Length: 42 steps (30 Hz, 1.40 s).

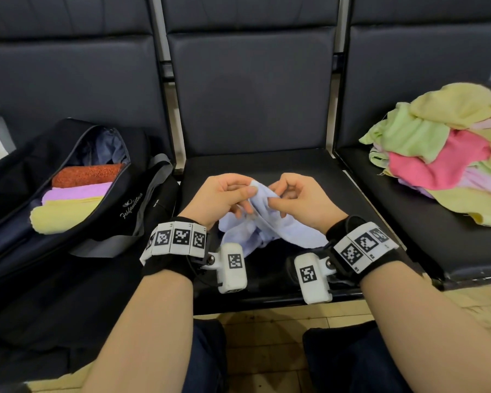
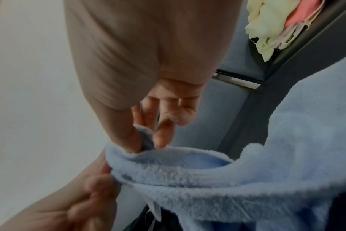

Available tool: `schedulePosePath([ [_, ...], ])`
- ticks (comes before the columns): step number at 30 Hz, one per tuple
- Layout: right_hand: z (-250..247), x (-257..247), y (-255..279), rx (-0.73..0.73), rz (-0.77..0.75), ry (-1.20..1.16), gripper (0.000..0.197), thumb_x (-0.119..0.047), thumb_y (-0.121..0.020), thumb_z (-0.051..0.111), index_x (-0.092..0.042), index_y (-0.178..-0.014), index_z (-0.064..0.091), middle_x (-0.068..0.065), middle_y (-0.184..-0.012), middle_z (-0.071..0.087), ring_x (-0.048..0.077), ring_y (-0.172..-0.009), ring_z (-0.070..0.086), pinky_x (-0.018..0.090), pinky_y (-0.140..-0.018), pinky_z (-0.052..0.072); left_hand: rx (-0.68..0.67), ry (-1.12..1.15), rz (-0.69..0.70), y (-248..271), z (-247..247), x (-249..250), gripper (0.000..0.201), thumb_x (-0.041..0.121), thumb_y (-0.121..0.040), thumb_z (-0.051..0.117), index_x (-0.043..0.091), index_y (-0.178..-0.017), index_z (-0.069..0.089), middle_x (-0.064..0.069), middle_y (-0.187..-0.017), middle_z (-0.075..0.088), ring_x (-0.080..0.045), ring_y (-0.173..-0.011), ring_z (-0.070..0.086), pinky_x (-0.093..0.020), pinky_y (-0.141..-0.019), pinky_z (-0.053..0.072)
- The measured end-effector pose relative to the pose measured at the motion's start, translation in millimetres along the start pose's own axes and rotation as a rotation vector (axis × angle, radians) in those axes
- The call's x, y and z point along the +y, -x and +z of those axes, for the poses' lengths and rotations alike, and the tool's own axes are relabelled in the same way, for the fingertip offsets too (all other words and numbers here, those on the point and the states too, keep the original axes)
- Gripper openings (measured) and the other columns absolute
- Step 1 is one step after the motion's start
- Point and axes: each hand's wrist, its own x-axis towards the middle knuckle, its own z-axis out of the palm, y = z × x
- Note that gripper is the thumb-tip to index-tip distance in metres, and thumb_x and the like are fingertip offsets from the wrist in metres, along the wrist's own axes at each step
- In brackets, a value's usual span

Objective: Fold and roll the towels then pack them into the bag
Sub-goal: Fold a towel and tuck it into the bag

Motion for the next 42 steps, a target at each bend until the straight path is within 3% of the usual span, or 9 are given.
schedulePosePath([
  [3, 1, -3, 0, 0.019, -0.016, 0.075, 0.016, -0.005, -0.083, 0.068, -0.007, -0.076, 0.054, 0.013, -0.065, 0.063, 0.013, -0.049, 0.055, 0.025, -0.051, 0.047, 0.031, 0.056, 0.036, -1, -2, 0, 0.014, -0.001, -0.091, 0.057, 0.009, -0.093, 0.067, -0.004, -0.064, 0.066, -0.011, -0.056, 0.061, -0.020, -0.057, 0.051],
  [6, -3, -2, -2, 0.055, -0.082, 0.424, 0.004, -0.023, -0.088, 0.063, -0.018, -0.088, 0.063, -0.004, -0.072, 0.064, 0.007, -0.059, 0.052, 0.032, -0.062, 0.048, 0.058, 0.074, 0.091, -2, -3, 0, 0.014, -0.001, -0.090, 0.058, 0.009, -0.094, 0.067, -0.002, -0.062, 0.065, -0.011, -0.058, 0.059, -0.020, -0.061, 0.050],
  [10, 1, -3, -4, 0.113, -0.145, 0.747, 0.013, -0.027, -0.094, 0.052, -0.021, -0.092, 0.064, -0.006, -0.086, 0.061, 0.015, -0.075, 0.055, 0.034, -0.069, 0.045, 0.079, 0.068, 0.157, -3, 0, 2, 0.015, 0.000, -0.090, 0.058, 0.011, -0.094, 0.067, 0.004, -0.060, 0.063, -0.008, -0.059, 0.057, -0.019, -0.063, 0.049],
  [16, 1, -13, -3, 0.496, -0.195, 0.749, 0.008, -0.011, -0.087, 0.054, -0.007, -0.091, 0.060, 0.011, -0.086, 0.061, 0.036, -0.071, 0.055, 0.037, -0.063, 0.037, 0.122, 0.204, 0.247, -6, 8, 8, 0.014, 0.000, -0.090, 0.057, 0.010, -0.095, 0.066, -0.001, -0.062, 0.062, -0.011, -0.059, 0.055, -0.020, -0.062, 0.047],
  [21, -31, -2, -9, 0.629, -0.031, 0.737, 0.023, -0.012, -0.092, 0.050, -0.012, -0.111, 0.063, 0.011, -0.105, 0.064, 0.035, -0.093, 0.056, 0.035, -0.077, 0.033, 0.239, 0.307, 0.294, -8, 4, 10, 0.016, -0.002, -0.092, 0.054, 0.009, -0.095, 0.065, 0.003, -0.062, 0.064, -0.009, -0.058, 0.056, -0.020, -0.061, 0.047],
  [27, -39, 27, -9, 0.443, 0.093, 0.868, 0.019, -0.024, -0.093, 0.057, -0.009, -0.100, 0.066, 0.011, -0.109, 0.056, 0.033, -0.104, 0.049, 0.039, -0.085, 0.032, 0.517, 0.283, 0.254, -14, -10, 1, 0.013, 0.001, -0.094, 0.055, 0.011, -0.094, 0.062, -0.001, -0.065, 0.062, -0.007, -0.059, 0.056, -0.019, -0.064, 0.049],
  [32, -27, 30, -6, 0.269, 0.137, 0.812, 0.026, -0.038, -0.088, 0.059, -0.020, -0.073, 0.050, -0.001, -0.073, 0.057, 0.023, -0.079, 0.055, 0.034, -0.080, 0.025, 0.688, 0.291, 0.222, -21, -16, -11, 0.011, 0.005, -0.094, 0.055, 0.014, -0.093, 0.062, 0.003, -0.065, 0.063, -0.008, -0.060, 0.057, -0.021, -0.065, 0.049],
  [37, -31, 39, 2, 0.037, 0.312, 0.855, 0.029, -0.043, -0.085, 0.063, -0.018, -0.082, 0.049, -0.001, -0.078, 0.056, 0.022, -0.080, 0.054, 0.035, -0.083, 0.027, 0.808, 0.300, 0.172, -23, -22, -24, 0.008, 0.007, -0.094, 0.054, 0.008, -0.100, 0.060, 0.007, -0.065, 0.064, -0.006, -0.060, 0.058, -0.027, -0.075, 0.050],
  [42, -40, 43, 6, -0.010, 0.370, 0.695, 0.015, -0.029, -0.087, 0.064, -0.015, -0.089, 0.060, 0.004, -0.089, 0.062, 0.025, -0.086, 0.060, 0.033, -0.075, 0.045, 0.865, 0.300, 0.153, -23, -24, -27, 0.012, 0.010, -0.095, 0.054, 0.020, -0.092, 0.059, 0.011, -0.058, 0.064, -0.007, -0.063, 0.059, -0.031, -0.082, 0.052],
])
